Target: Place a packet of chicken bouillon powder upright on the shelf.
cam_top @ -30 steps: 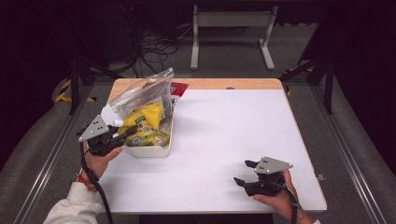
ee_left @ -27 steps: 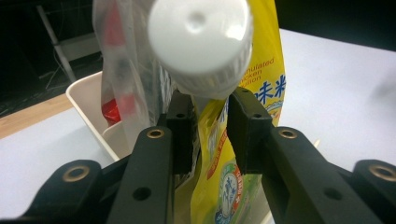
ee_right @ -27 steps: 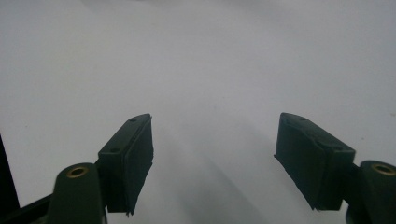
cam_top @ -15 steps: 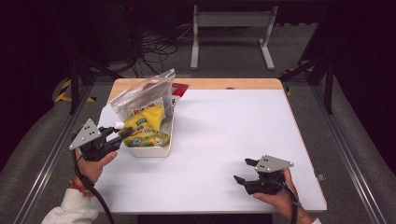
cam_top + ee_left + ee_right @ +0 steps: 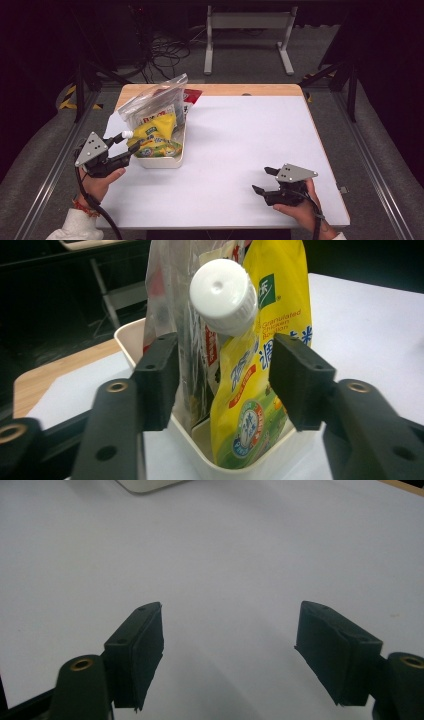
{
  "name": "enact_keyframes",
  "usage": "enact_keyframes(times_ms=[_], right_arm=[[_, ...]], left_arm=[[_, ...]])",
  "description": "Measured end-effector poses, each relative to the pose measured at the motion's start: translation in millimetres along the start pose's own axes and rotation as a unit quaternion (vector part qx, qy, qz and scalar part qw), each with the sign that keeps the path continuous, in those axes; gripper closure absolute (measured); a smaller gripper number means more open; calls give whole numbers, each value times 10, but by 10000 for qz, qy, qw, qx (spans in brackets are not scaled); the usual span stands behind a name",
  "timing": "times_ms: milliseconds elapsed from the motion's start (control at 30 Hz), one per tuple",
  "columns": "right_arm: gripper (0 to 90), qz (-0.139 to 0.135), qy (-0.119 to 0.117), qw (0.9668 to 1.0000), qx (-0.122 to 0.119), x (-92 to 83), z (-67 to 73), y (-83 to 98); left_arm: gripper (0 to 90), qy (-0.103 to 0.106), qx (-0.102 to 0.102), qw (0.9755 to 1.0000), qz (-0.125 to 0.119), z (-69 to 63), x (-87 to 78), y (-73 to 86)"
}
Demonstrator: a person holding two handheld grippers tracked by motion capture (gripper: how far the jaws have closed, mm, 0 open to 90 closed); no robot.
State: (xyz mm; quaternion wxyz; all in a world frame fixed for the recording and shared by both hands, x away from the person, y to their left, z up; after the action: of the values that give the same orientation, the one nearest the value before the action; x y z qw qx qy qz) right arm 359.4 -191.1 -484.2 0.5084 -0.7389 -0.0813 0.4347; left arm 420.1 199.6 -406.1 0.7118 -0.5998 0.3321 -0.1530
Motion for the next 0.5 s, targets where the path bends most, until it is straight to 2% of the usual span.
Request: enact_keyframes(times_ms=[167,200,233,500], right_arm=[[263,-6,26,10000,-14,-9,-8,-6],[259,-8,37,10000,-8,-16,-14,-8],[256,-15,61,10000,-13,-23,-26,-11],[236,-28,158,9999,-20,-42,-75,-22]], left_arm=[[323,-62,-75,9999,58,-35,-8,24],[323,-102,-80,9999,90,-53,-12,37],[282,-152,-58,9998,114,-66,-19,49],[186,-132,-188,9996,151,-119,-67,113]])
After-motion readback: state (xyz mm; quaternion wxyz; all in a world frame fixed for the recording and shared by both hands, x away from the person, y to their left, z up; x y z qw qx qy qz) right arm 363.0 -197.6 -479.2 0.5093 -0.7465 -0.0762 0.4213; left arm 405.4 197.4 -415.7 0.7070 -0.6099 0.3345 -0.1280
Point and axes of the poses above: each handheld gripper's, and its own axes: x roughly forward along the jaws, y roughly out of its underside, z roughly to its left, the point moved 10 cm from there along x, roughly forward along the jaws, and after that the axes turned 3 degrees about y, right-handed, at the moved point
